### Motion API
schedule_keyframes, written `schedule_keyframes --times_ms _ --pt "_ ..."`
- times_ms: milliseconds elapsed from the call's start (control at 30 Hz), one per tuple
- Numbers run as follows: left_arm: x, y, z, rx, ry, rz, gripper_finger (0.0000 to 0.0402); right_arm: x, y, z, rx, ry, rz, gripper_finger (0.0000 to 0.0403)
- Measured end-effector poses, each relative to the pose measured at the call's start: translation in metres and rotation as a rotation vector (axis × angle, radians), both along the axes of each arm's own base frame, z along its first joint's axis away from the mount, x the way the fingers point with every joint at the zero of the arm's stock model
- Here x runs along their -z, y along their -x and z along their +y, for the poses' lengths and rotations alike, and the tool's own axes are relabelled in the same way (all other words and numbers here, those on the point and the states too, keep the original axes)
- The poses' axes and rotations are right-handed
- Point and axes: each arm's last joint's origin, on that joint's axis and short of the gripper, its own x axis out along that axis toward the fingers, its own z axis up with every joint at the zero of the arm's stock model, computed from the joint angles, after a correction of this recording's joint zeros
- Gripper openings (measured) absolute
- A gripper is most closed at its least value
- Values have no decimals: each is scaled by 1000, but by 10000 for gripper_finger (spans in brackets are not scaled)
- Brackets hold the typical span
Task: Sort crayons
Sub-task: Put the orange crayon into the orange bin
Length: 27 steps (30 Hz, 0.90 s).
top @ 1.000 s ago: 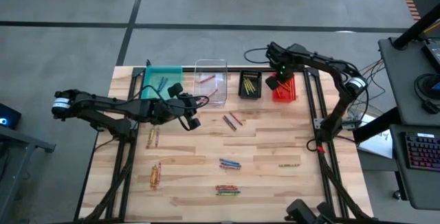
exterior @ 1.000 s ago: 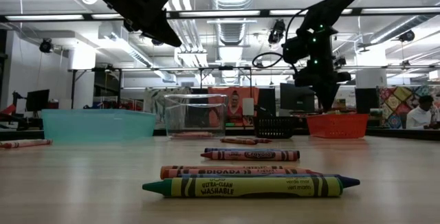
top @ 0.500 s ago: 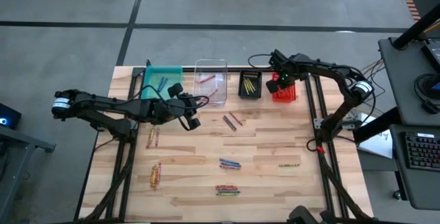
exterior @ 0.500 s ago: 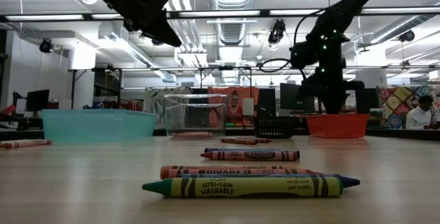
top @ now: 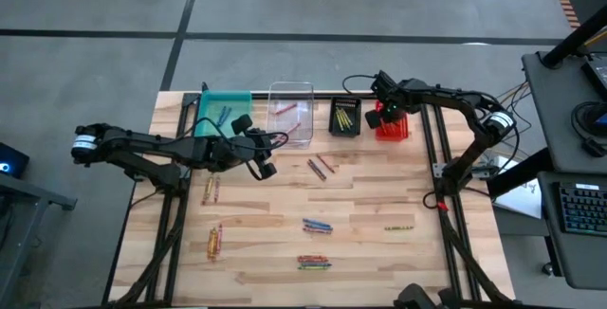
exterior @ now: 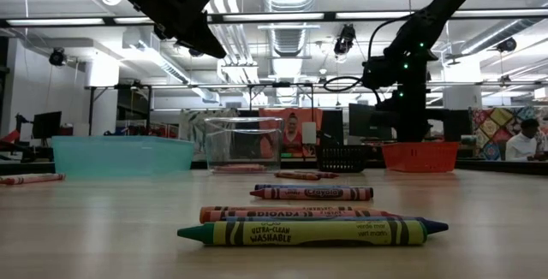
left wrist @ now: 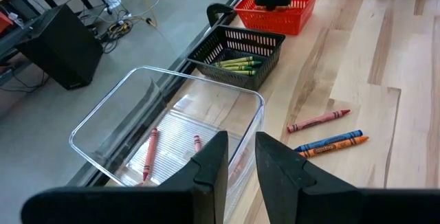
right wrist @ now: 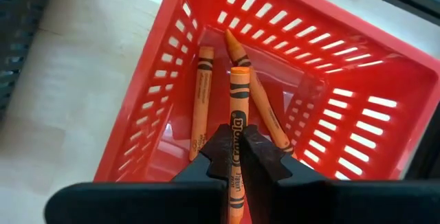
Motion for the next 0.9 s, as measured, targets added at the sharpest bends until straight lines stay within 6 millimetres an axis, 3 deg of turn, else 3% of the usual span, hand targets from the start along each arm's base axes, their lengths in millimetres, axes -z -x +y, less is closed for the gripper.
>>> schedule_keyframes --times_ms 667,900 --pt "0 0 0 0 1 -1 57 0 -3 -1 -36 -7 -41 14" --pt "0 0 0 -1 1 -1 57 0 -3 -1 -36 -7 -40 54"
